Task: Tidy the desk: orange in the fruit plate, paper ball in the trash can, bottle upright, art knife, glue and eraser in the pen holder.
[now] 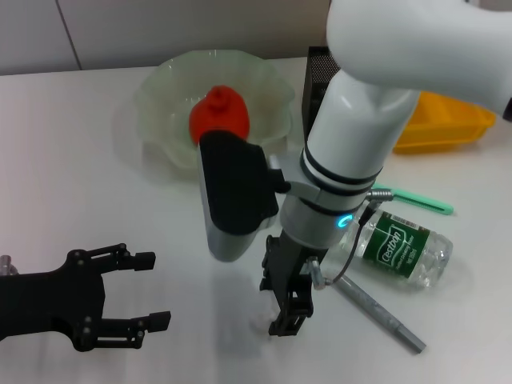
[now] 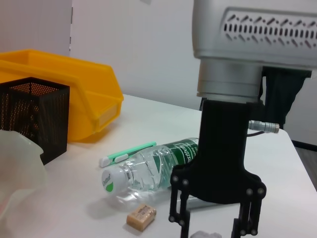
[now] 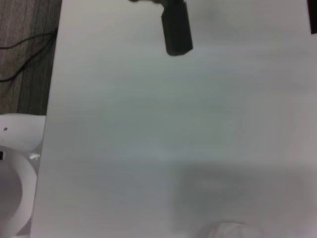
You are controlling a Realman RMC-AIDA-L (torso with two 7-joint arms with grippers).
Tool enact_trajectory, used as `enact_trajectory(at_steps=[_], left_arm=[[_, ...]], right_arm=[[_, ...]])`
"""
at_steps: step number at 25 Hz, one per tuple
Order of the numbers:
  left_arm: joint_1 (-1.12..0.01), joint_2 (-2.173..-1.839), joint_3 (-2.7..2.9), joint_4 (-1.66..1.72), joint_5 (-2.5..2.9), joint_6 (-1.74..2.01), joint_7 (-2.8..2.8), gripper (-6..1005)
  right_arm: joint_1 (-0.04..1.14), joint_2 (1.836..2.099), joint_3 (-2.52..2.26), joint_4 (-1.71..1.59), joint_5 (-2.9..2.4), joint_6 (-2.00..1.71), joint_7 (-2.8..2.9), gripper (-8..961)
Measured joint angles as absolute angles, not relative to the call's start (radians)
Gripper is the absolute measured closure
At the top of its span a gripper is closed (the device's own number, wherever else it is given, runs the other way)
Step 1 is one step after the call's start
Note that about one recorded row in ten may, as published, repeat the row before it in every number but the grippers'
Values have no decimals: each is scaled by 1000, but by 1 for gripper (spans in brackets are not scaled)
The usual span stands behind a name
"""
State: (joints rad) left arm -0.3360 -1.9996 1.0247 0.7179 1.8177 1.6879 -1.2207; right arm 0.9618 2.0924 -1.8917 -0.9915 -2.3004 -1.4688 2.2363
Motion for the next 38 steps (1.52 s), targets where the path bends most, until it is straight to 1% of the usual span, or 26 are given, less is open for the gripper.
enact_trajectory(at_steps=[1,12,15,16,17,19,20,21,22,23,24,25,28,29,33,38], left_arm=[[-336,-2000,1025,718,1818,1688,-1221,139],[-339,-1999,1025,716,1821,1680,-1221,139],[-338,-1999,1025,716,1821,1681,-1220,139],[-337,-1998,1025,716,1821,1683,-1220,139],[-337,-1998,1025,716,1821,1685,-1220,139],[-336,-1997,1025,716,1821,1685,-1220,139],[-336,-1997,1025,716,1821,1685,-1220,139],[-336,-1997,1025,716,1821,1685,-1220,139],[-337,-1996,1025,716,1821,1684,-1220,139],[-341,-1997,1025,716,1821,1683,-1220,139],[-344,-1998,1025,716,1821,1682,-1220,139],[-344,-1998,1025,716,1821,1682,-1220,139],[-350,-2000,1025,716,1821,1681,-1219,139],[-352,-2000,1025,716,1821,1681,-1219,139],[-358,-2001,1018,716,1819,1681,-1221,139],[-363,-2005,1017,716,1818,1681,-1227,139]], right_arm=[[962,2092,-1904,-992,-2300,-1468,2237,303],[952,2092,-1883,-1006,-2300,-1476,2244,539],[926,2086,-1804,-1063,-2303,-1522,2253,580],[892,2084,-1718,-1134,-2314,-1583,2257,593],[892,2084,-1718,-1134,-2314,-1583,2257,594],[838,2082,-1584,-1256,-2349,-1688,2293,595],[838,2082,-1584,-1256,-2349,-1688,2293,595],[792,2081,-1507,-1342,-2377,-1751,2331,596],[792,2081,-1507,-1342,-2377,-1751,2331,596],[766,2080,-1473,-1385,-2391,-1780,2349,597],[714,2080,-1409,-1468,-2410,-1830,2379,597],[714,2080,-1409,-1468,-2410,-1830,2379,598],[637,2080,-1300,-1585,-2431,-1889,2413,599],[595,2080,-1202,-1639,-2440,-1925,2427,599],[555,2079,-1071,-1685,-2448,-1959,2429,600],[533,2066,-900,-1664,-2512,-1951,2392,600]])
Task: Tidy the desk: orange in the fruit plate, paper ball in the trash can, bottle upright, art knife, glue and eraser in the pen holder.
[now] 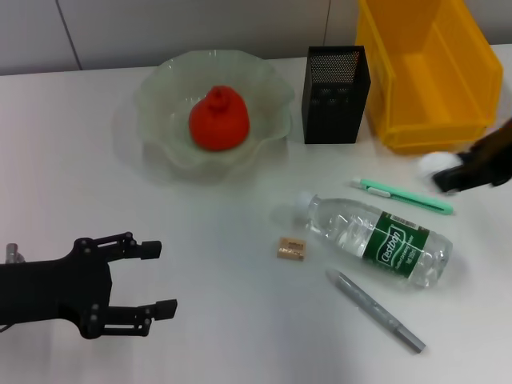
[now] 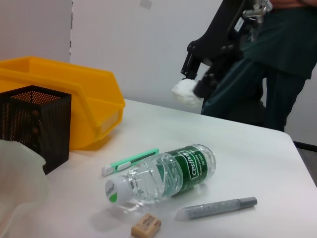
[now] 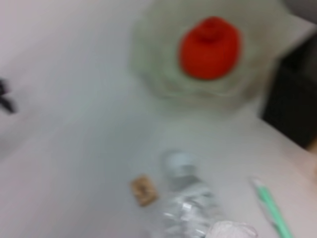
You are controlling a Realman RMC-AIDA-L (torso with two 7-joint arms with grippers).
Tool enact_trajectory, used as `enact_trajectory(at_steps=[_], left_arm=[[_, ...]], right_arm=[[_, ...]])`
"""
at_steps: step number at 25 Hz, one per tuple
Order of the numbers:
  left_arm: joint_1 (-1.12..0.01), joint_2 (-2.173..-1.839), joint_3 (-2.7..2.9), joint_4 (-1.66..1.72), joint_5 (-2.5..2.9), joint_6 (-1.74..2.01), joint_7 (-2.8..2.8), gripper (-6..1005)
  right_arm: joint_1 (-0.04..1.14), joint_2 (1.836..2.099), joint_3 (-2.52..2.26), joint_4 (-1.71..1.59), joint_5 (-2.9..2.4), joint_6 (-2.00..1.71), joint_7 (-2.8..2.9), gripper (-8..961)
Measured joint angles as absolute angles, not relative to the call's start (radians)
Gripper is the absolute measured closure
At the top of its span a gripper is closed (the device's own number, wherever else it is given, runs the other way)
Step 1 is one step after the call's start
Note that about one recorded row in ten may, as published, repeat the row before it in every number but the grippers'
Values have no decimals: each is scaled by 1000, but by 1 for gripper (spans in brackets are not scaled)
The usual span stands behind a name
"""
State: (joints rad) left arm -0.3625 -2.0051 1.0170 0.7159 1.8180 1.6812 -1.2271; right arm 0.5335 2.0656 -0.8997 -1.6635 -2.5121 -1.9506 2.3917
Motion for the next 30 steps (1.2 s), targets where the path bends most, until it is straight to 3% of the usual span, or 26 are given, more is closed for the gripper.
enact_trajectory(at_steps=[11,22,27,28,30], left_arm=[[-367,-2011,1017,713,1818,1682,-1231,139],[-385,-2019,1017,713,1818,1680,-1232,139],[-396,-2022,1017,693,1819,1677,-1232,139],[-396,-2022,1017,690,1819,1677,-1232,139],[-396,-2022,1017,689,1819,1677,-1232,139]], right_arm=[[553,1982,-721,-1431,-2602,-1725,2270,601],[609,1953,-704,-1157,-2481,-1450,1971,586],[647,1917,-701,-1010,-2420,-1294,1859,578],[659,1893,-699,-938,-2366,-1247,1801,577],[666,1878,-698,-899,-2330,-1231,1770,573]])
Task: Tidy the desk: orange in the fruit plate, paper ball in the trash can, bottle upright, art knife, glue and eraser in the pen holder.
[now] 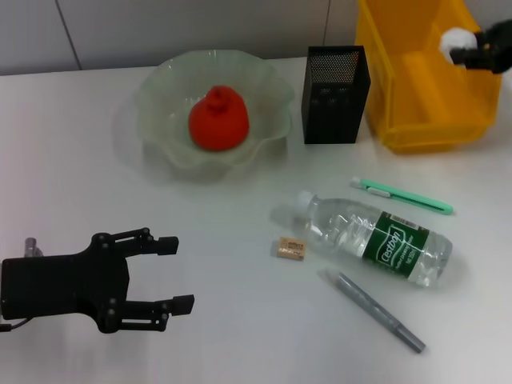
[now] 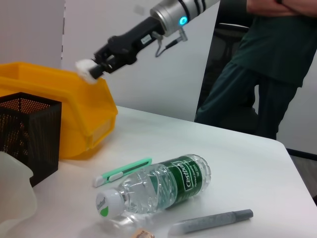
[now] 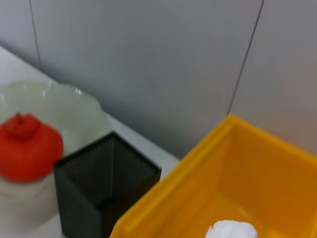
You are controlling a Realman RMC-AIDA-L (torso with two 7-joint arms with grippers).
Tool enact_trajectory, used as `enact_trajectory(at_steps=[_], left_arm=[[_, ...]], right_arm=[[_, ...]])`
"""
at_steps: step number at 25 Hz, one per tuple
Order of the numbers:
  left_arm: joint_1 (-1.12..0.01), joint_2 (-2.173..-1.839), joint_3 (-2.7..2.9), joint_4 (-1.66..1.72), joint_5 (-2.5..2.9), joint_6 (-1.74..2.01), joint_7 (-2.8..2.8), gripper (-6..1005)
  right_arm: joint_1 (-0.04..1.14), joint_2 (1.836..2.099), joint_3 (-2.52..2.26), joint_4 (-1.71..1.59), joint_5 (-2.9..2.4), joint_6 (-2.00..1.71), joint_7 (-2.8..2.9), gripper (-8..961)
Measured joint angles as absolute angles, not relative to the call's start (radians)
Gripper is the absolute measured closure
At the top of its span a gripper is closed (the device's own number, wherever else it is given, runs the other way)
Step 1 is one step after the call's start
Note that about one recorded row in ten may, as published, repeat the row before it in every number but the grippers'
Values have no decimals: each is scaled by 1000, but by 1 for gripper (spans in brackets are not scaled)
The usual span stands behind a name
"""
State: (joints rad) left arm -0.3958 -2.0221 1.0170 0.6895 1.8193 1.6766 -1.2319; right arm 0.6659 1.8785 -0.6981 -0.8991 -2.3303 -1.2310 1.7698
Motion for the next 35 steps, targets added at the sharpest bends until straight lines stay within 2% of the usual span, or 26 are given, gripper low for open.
enact_trajectory(at_steps=[1,2,6,18,24,32,35], left_arm=[[-396,-2025,1017,688,1819,1677,-1232,139],[-396,-2025,1017,688,1819,1677,-1232,139],[-396,-2029,1017,688,1819,1676,-1232,140],[-403,-2030,1015,689,1819,1675,-1244,140],[-404,-2029,1015,689,1819,1675,-1246,140],[-401,-2029,1015,689,1819,1675,-1255,140],[-403,-2029,1015,689,1819,1676,-1255,140]], right_arm=[[679,1851,-696,-831,-2270,-1204,1723,572],[679,1851,-696,-831,-2270,-1204,1723,570],[711,1798,-691,-680,-2164,-1144,1624,564],[702,1801,-680,-662,-2156,-1113,1614,544],[701,1801,-680,-661,-2155,-1114,1615,303],[700,1802,-680,-676,-2156,-1128,1640,248],[683,1812,-692,-747,-2179,-1192,1742,228]])
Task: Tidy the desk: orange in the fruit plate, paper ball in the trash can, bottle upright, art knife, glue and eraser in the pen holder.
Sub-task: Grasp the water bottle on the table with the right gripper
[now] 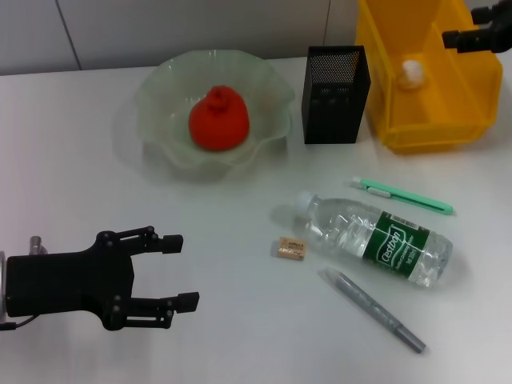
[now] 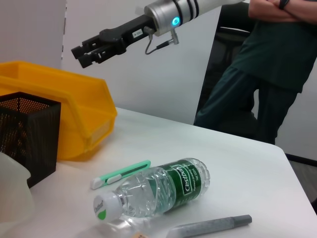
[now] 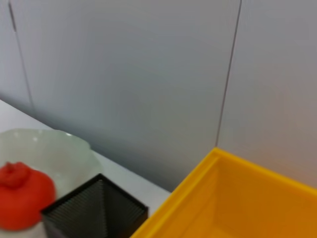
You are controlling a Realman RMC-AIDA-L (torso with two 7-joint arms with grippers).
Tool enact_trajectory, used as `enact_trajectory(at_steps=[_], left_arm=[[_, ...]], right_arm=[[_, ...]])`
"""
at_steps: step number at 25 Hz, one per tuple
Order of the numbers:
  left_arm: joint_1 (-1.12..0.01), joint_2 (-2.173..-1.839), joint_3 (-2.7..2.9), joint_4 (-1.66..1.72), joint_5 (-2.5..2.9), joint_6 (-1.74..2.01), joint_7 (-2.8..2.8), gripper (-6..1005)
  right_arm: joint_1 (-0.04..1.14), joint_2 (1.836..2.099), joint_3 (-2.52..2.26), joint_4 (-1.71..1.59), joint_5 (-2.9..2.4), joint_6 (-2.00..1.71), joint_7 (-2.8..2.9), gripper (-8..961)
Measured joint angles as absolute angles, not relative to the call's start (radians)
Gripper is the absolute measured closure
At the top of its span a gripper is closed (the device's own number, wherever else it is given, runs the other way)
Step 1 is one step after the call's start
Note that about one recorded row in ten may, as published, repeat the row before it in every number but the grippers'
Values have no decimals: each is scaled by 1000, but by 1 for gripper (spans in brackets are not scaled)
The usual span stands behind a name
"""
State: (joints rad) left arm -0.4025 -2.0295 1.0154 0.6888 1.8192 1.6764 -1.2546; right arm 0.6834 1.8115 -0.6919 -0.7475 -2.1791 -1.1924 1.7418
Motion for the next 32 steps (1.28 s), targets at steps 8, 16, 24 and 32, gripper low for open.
enact_trajectory(at_steps=[8,16,24,32], left_arm=[[-406,-2031,1016,691,1819,1683,-1254,140],[-408,-2035,1016,694,1819,1687,-1252,140],[-406,-2036,1019,689,1821,1687,-1246,140],[-397,-2035,1017,690,1821,1689,-1247,140]], right_arm=[[593,1949,-793,-1373,-2498,-1589,2176,228],[708,1949,-898,-1420,-2673,-1872,2317,228],[819,1969,-946,-1214,-2682,-1937,2245,227],[864,1996,-967,-1073,-2670,-1918,2144,227]])
